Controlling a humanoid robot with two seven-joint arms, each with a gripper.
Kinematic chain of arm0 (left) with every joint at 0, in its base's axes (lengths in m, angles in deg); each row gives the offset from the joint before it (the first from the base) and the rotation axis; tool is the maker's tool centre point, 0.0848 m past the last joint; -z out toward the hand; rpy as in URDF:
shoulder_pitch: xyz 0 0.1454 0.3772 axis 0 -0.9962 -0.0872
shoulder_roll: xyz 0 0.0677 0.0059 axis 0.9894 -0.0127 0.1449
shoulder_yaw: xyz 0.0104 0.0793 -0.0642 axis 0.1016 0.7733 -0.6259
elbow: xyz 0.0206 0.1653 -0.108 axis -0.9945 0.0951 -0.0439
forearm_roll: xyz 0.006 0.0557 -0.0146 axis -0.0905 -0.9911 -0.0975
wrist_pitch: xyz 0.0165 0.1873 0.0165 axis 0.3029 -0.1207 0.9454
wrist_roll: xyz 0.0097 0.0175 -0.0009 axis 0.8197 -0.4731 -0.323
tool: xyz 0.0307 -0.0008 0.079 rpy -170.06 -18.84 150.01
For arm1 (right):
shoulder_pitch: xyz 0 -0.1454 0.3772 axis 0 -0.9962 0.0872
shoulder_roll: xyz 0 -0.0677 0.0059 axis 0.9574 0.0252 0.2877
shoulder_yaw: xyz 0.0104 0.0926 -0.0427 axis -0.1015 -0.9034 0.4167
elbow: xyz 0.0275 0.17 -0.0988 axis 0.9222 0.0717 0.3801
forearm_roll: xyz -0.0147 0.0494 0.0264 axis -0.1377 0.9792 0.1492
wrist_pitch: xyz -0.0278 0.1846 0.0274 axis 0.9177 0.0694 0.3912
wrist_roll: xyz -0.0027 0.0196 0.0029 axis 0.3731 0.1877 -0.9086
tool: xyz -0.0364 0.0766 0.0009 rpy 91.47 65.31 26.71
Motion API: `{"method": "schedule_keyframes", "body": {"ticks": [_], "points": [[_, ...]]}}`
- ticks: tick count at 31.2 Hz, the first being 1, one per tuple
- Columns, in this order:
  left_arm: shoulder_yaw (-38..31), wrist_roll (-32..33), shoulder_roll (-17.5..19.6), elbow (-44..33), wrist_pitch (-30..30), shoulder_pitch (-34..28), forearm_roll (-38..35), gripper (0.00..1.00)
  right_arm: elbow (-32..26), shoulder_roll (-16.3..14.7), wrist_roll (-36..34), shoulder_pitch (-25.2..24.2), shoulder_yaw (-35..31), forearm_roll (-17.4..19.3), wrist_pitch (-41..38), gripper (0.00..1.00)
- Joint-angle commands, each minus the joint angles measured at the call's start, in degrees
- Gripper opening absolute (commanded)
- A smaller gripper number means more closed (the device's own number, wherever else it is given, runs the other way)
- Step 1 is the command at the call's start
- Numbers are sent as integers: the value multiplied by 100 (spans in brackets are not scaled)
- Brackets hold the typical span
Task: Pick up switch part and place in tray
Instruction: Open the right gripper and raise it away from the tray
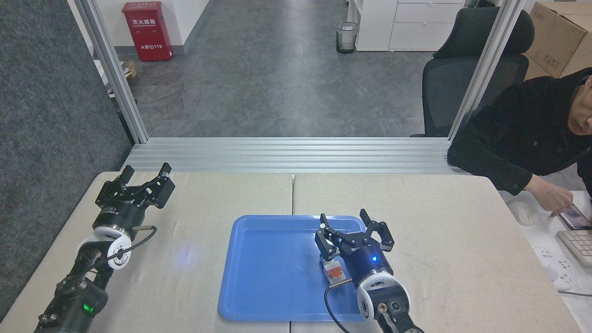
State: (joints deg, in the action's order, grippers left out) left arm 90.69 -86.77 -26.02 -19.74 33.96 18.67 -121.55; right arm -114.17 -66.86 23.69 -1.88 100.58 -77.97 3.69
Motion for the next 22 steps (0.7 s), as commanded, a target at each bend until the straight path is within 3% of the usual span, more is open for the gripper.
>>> {"method": "schedule_keyframes", "body": {"ticks": [1,6,9,13,22], "points": [[0,-1,0,-2,-3,4,0,100,190,-1221,-148,1074,-2052,764,-815,98],[0,-1,0,-2,-3,-5,0,100,778,-2584,-157,1049,-2388,1617,-1537,98],[0,-1,0,-2,-3,4,0,100,1078,-2998,-218,848,-2388,1750,-1757,98],[0,-1,0,6,-3,4,0,100,1096,-3043,-640,645,-2423,1741,-1916,98],[0,-1,0,6,-3,-5,0,100,1043,-2990,-597,627,-2432,1759,-1898,98]]}}
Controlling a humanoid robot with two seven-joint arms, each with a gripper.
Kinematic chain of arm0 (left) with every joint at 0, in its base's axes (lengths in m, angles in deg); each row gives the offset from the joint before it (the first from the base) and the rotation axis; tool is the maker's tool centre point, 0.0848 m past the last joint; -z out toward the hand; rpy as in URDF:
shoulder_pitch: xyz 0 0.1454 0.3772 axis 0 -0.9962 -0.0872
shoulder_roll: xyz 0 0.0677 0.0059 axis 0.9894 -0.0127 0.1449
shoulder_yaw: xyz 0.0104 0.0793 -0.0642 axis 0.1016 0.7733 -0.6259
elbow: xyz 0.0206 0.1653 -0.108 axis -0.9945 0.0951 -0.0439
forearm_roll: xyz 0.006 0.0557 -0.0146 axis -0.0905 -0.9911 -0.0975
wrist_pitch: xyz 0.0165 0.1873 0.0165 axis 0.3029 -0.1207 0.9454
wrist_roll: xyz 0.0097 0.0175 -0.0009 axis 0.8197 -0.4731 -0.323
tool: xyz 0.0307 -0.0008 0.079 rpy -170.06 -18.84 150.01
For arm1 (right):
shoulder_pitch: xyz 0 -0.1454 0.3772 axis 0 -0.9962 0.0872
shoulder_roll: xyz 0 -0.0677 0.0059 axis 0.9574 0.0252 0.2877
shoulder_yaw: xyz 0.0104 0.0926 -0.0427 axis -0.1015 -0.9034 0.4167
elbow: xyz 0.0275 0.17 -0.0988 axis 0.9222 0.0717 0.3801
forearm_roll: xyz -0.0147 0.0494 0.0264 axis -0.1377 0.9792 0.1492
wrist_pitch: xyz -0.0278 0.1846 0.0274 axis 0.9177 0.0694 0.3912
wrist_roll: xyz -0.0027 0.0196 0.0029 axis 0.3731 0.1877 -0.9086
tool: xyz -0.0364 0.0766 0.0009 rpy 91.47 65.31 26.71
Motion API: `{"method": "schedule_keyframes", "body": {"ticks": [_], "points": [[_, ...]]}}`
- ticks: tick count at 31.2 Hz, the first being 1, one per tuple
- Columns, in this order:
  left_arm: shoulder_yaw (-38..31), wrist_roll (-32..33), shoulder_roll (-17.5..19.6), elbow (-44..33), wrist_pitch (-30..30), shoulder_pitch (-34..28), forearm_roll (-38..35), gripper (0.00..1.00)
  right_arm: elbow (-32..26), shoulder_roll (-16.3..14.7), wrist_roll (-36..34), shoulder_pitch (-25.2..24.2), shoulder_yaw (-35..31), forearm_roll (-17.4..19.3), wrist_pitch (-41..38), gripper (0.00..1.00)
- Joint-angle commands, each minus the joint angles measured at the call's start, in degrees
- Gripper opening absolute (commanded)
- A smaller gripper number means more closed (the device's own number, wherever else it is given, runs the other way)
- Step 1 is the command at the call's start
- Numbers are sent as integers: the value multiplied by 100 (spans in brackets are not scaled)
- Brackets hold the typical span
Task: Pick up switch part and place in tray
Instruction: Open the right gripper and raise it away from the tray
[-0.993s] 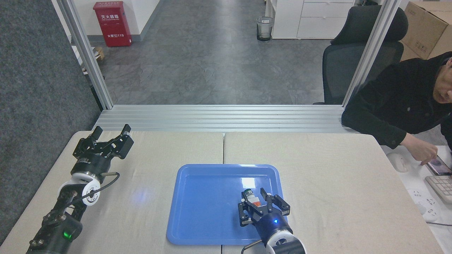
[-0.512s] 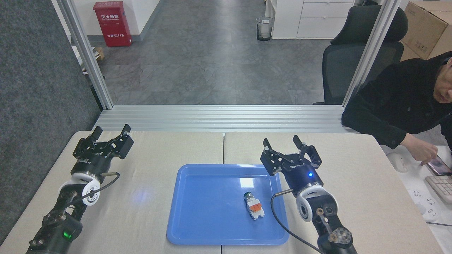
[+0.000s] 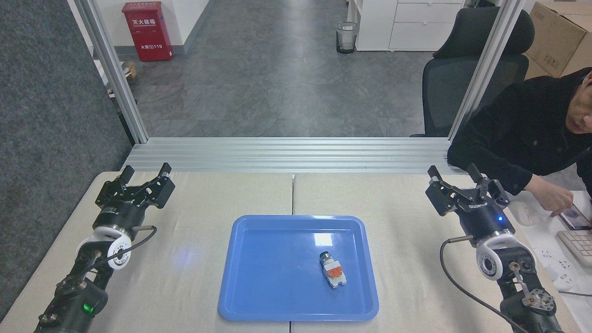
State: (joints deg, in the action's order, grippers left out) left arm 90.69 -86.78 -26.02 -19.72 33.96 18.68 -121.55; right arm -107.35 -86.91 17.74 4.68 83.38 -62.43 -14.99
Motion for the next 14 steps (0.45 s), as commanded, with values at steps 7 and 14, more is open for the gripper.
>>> {"method": "schedule_keyframes", "body": {"ticks": [7,14], "points": [[0,-1,0,4,-3,2,0,100,352,-950,358,-46,-711,205,-21,98],[0,-1,0,4,-3,2,0,100,335,-933,358,-46,-711,205,-21,98]]}}
